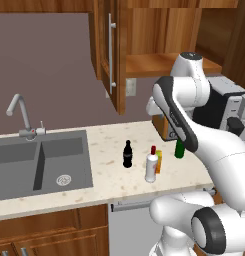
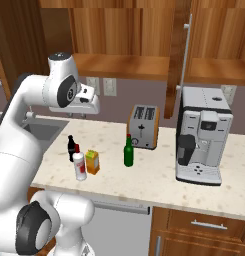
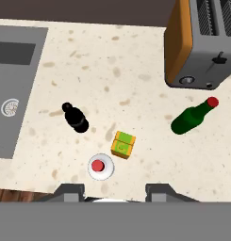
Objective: Sort all alcoholic drinks to one cabinet, and non-alcoholic drinks to the other.
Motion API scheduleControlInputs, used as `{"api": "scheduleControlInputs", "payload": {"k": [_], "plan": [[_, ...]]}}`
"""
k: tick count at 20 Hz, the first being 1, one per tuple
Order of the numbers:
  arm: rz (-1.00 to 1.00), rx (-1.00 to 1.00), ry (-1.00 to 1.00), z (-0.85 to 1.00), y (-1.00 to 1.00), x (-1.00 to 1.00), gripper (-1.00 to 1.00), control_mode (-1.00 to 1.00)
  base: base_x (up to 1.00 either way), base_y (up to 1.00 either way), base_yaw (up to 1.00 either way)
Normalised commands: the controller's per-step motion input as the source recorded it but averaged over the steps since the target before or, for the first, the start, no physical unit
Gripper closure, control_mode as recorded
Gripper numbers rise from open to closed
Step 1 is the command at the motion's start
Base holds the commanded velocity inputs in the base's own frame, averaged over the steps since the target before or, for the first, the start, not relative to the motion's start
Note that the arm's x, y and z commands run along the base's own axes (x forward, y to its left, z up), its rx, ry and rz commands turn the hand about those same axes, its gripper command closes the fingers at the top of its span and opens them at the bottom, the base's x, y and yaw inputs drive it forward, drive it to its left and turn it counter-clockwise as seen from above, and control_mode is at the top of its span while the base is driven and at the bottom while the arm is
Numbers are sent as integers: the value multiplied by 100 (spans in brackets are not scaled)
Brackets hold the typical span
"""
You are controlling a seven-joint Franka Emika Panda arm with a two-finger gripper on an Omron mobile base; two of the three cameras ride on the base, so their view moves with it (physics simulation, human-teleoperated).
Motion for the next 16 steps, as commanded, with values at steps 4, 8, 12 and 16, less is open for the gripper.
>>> {"api": "scheduleControlInputs", "payload": {"k": [4, 8, 12, 16], "plan": [[0, 0, 0, 0, 0, 0, -100, -100, 0, 0, 0], [0, 0, 0, 0, 0, 0, -100, -100, 0, 0, 0], [0, 0, 0, 0, 0, 0, -100, -100, 0, 0, 0], [0, 0, 0, 0, 0, 0, -100, -100, 0, 0, 0]]}}
